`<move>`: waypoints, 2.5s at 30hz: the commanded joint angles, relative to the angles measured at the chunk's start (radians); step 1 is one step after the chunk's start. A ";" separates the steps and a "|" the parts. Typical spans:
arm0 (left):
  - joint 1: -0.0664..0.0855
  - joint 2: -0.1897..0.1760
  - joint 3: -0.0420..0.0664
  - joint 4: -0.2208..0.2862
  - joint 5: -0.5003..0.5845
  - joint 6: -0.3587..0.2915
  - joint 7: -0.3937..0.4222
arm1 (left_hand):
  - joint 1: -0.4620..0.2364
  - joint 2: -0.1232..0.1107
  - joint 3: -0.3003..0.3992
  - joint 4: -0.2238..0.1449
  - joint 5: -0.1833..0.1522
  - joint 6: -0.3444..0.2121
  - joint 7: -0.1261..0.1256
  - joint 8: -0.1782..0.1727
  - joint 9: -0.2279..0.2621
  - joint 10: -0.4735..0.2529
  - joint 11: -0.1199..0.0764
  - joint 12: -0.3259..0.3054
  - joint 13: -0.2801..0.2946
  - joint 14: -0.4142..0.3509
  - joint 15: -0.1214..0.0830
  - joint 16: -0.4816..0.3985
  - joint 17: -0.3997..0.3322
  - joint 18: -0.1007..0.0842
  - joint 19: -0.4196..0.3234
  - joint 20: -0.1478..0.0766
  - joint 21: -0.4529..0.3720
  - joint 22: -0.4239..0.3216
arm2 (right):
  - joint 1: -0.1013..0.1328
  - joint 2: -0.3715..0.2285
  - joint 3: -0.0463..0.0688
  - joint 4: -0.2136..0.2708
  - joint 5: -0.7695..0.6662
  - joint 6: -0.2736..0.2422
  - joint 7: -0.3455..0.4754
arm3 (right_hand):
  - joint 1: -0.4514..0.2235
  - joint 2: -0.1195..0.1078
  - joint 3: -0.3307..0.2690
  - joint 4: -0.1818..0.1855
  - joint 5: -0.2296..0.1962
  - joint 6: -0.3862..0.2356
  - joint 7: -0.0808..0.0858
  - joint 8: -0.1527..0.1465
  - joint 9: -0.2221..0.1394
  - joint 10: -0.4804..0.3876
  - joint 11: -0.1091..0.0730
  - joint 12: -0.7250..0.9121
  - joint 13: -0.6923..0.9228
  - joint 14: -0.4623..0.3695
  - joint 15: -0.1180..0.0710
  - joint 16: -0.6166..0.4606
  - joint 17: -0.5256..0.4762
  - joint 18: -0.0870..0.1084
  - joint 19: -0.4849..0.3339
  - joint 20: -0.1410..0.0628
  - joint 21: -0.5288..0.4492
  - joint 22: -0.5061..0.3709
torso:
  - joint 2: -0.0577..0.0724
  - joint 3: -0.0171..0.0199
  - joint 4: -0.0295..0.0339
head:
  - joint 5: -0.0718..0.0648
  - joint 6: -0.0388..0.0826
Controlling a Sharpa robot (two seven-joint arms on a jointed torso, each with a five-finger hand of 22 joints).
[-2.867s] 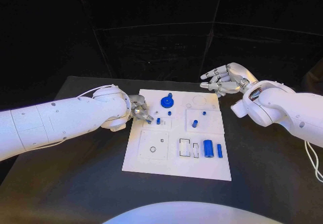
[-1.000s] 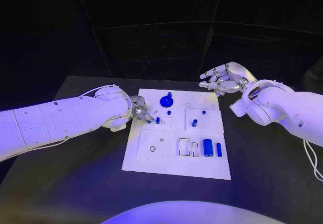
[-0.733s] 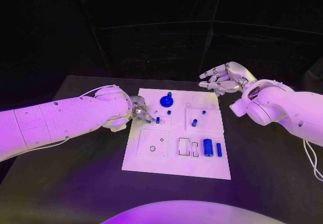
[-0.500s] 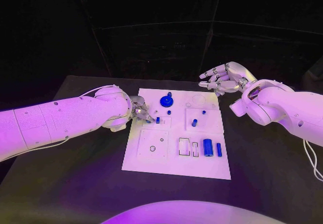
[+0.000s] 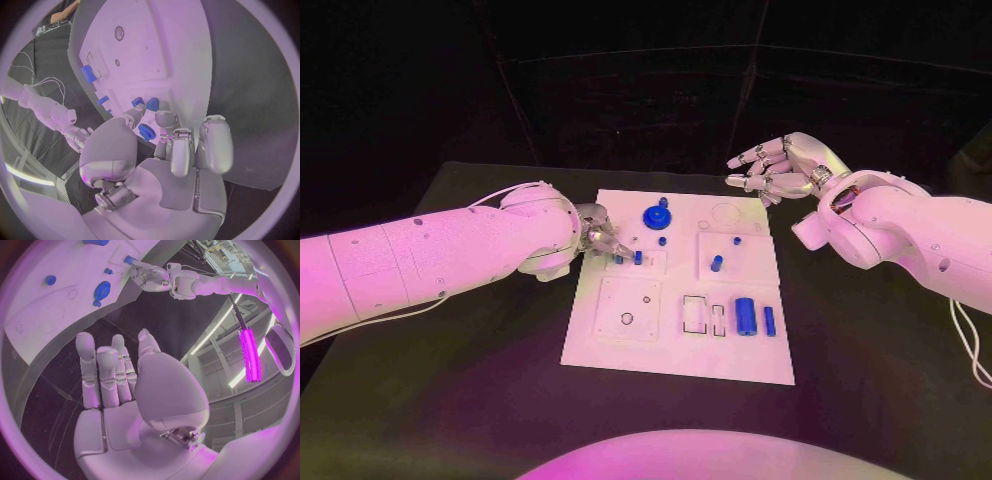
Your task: Assemble the parts on the task board
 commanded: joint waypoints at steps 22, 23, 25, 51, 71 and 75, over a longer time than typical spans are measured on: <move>0.001 -0.012 0.001 0.007 0.057 -0.015 0.039 | 0.062 0.028 -0.043 -0.012 0.004 -0.020 0.008 -0.006 -0.012 -0.022 0.006 -0.015 -0.027 0.104 -0.002 0.006 0.263 0.001 0.020 -0.003 -0.013 -0.009 | 0.002 0.002 0.001 -0.001 0.003 0.008 0.006 | -0.002 0.007 -0.006 0.001 0.004 -0.007 -0.002 0.005 0.001 -0.010 0.000 0.001 -0.002 -0.004 -0.001 -0.007 -0.001 0.020 0.001 0.000 -0.003 -0.001 | 0.000 0.0005 0.0001 | 0.000 -0.002; 0.001 -0.012 0.001 0.007 0.057 -0.013 0.038 | 0.063 0.027 -0.045 -0.012 0.004 -0.020 0.008 -0.006 -0.013 -0.022 0.006 -0.014 -0.026 0.104 -0.002 0.006 0.263 0.001 0.020 -0.003 -0.013 -0.009 | 0.002 0.002 0.001 -0.001 0.003 0.008 0.006 | -0.002 0.007 -0.006 0.001 0.004 -0.007 -0.002 0.005 0.001 -0.010 0.000 0.001 -0.002 -0.004 -0.001 -0.007 -0.001 0.020 0.001 0.000 -0.003 -0.001 | 0.000 0.0005 0.0001 | 0.000 -0.002; 0.001 -0.012 0.001 0.007 0.058 -0.008 0.036 | 0.063 0.024 -0.051 -0.012 0.004 -0.019 0.009 -0.006 -0.013 -0.023 0.006 -0.014 -0.027 0.104 -0.002 0.006 0.263 0.001 0.020 -0.003 -0.013 -0.008 | 0.002 0.002 0.001 -0.002 0.003 0.008 0.006 | -0.002 0.007 -0.006 0.001 0.004 -0.007 -0.002 0.005 0.001 -0.010 0.000 0.001 -0.002 -0.004 -0.001 -0.007 -0.001 0.020 0.001 0.000 -0.003 -0.001 | 0.000 0.0007 -0.0002 | 0.000 -0.002; 0.001 -0.010 0.001 0.009 0.060 0.003 0.034 | 0.246 0.106 0.018 -0.098 0.005 -0.034 -0.001 -0.020 -0.029 -0.032 -0.004 -0.020 -0.035 0.104 -0.009 0.006 0.263 0.003 0.019 -0.006 -0.018 -0.009 | 0.002 0.004 0.001 -0.004 0.003 0.008 0.006 | 0.000 0.009 -0.006 0.001 0.005 -0.008 -0.002 0.006 0.001 -0.010 0.000 0.001 -0.003 -0.004 -0.001 -0.007 0.000 0.020 0.002 0.001 -0.003 -0.001 | 0.000 0.0004 0.0003 | 0.000 -0.005; 0.002 -0.017 0.001 0.016 0.110 -0.027 0.088 | 0.226 0.106 0.271 -0.158 0.006 -0.048 0.013 -0.011 -0.038 -0.029 0.008 -0.032 -0.053 0.104 0.001 0.006 0.263 0.003 0.019 0.000 -0.023 -0.009 | 0.002 0.007 0.000 -0.009 0.003 0.022 -0.003 | 0.001 0.011 -0.006 0.002 0.007 -0.008 -0.002 0.007 0.001 -0.011 0.000 0.002 -0.004 -0.004 -0.001 -0.008 -0.001 0.020 0.001 0.001 -0.005 -0.002 | 0.000 0.0003 0.0001 | -0.001 -0.006; 0.003 -0.025 0.002 0.020 0.110 -0.010 0.086 | 0.222 0.102 0.283 -0.164 0.006 -0.048 0.013 -0.008 -0.037 -0.029 0.008 -0.032 -0.055 0.104 0.001 0.006 0.263 0.003 0.018 0.001 -0.025 -0.011 | 0.002 0.006 0.000 -0.009 0.003 0.025 -0.004 | 0.003 0.012 -0.007 0.001 0.011 -0.009 -0.002 0.008 0.001 -0.012 0.000 0.002 -0.006 -0.005 0.000 -0.009 -0.001 0.021 0.000 0.001 -0.006 -0.003 | 0.000 0.0009 0.0008 | -0.001 -0.004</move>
